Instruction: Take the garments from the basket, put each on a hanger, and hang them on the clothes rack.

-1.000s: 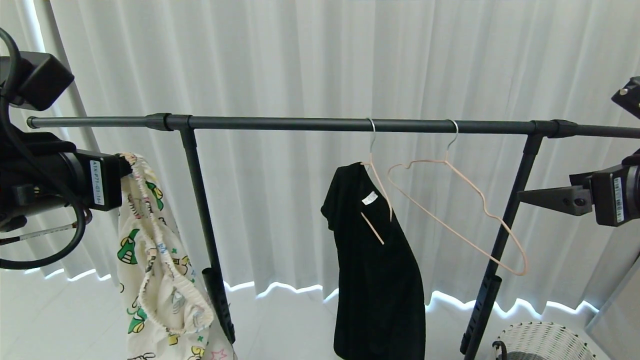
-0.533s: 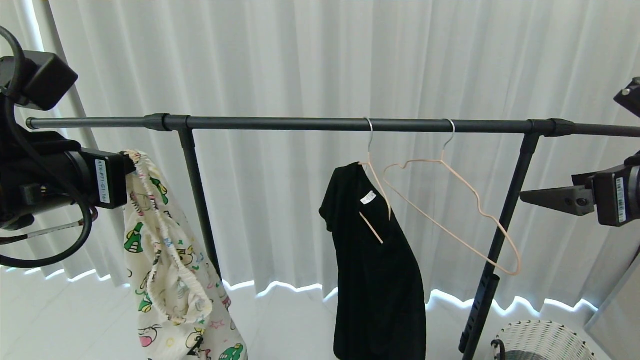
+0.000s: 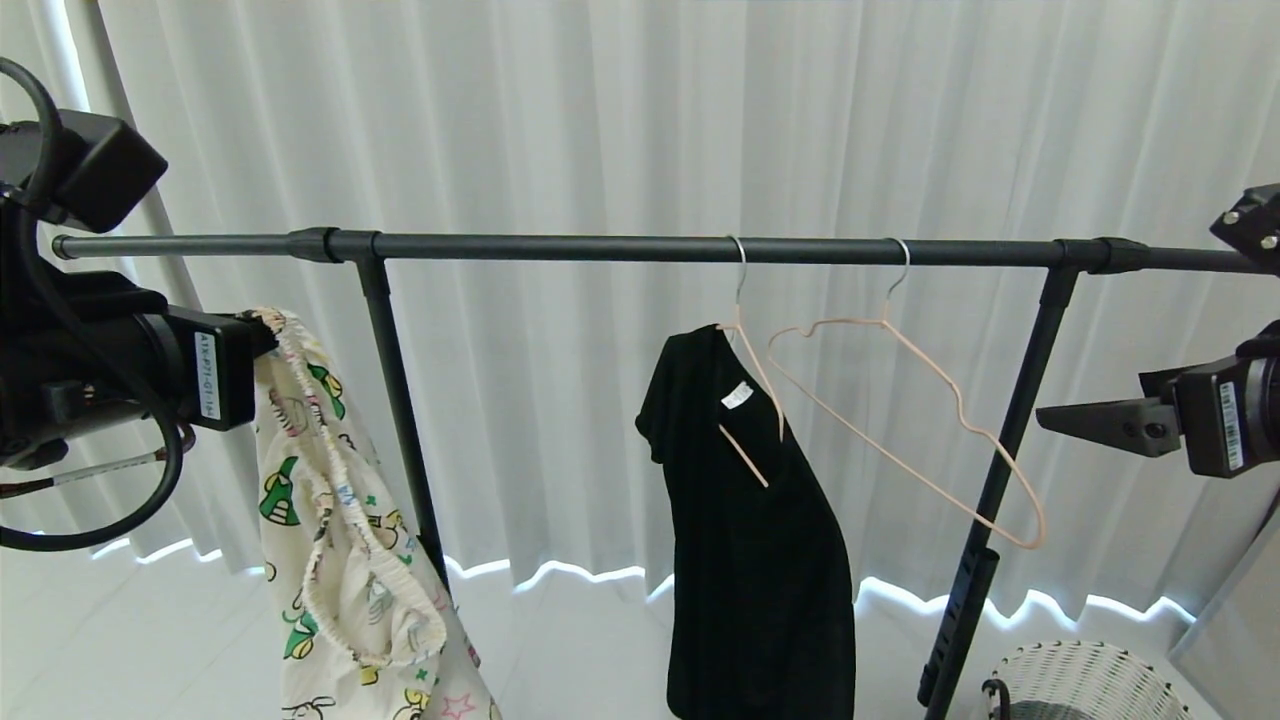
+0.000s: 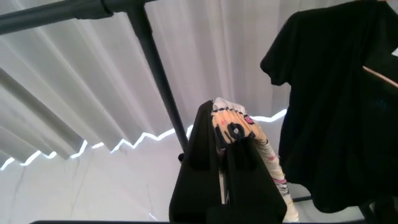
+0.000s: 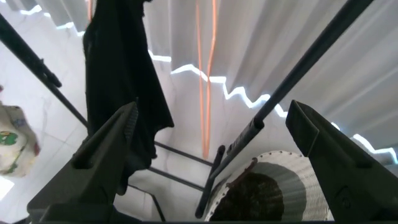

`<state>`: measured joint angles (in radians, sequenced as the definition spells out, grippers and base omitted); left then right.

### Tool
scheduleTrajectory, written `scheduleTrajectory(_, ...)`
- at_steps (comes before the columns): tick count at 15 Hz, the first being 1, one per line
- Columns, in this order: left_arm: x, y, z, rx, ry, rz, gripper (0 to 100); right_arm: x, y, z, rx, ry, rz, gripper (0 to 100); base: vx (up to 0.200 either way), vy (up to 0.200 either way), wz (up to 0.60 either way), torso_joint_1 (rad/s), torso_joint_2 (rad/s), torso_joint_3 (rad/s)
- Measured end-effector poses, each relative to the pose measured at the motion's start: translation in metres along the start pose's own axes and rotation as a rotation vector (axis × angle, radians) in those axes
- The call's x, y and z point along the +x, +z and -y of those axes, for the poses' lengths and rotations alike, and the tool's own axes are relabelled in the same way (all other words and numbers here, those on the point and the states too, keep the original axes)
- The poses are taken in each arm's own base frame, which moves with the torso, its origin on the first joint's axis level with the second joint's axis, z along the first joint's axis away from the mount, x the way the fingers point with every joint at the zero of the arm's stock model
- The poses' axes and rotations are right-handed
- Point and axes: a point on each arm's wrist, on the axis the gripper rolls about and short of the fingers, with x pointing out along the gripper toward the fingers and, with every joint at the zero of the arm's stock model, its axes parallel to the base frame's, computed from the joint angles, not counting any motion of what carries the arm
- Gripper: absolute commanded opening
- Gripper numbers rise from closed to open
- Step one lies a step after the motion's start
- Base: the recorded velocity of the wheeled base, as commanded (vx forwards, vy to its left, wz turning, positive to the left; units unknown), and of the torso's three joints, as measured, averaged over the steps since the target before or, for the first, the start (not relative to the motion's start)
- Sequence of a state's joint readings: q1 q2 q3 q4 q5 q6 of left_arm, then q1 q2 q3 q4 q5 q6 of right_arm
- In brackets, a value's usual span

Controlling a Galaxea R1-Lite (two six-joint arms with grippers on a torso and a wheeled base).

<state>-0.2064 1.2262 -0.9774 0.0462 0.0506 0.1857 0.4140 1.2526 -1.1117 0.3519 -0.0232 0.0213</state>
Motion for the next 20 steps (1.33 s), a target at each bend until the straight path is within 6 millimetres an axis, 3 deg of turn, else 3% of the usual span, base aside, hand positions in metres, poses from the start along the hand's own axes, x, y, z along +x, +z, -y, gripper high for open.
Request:
scheduleTrajectory(4, 0.000, -0.001, 0.002, 0.001, -0.037, 0.005, 0, 0.005, -0.002, 0.000, 0.000, -0.001, -0.017, 100, 0.200, 0.000, 0.00, -0.001, 0.00, 0.006)
scheduleTrajectory(10, -0.005, -0.011, 0.003, 0.003, -0.048, -0.014, 0, 0.024, -0.004, -0.001, -0.001, 0.001, -0.067, 100, 0.000, 0.000, 0.00, 0.000, 0.00, 0.000)
scheduleTrajectory(15, -0.024, -0.031, 0.011, -0.005, -0.163, -0.132, 0, 0.067, -0.002, 0.000, -0.027, 0.064, -0.101, 100, 0.000, 0.000, 0.00, 0.000, 0.00, 0.000)
scheduleTrajectory(20, -0.027, -0.017, 0.015, -0.092, -0.256, -0.109, 0, 0.106, -0.007, 0.006, -0.021, 0.097, -0.157, 100, 0.000, 0.000, 0.00, 0.000, 0.00, 0.000)
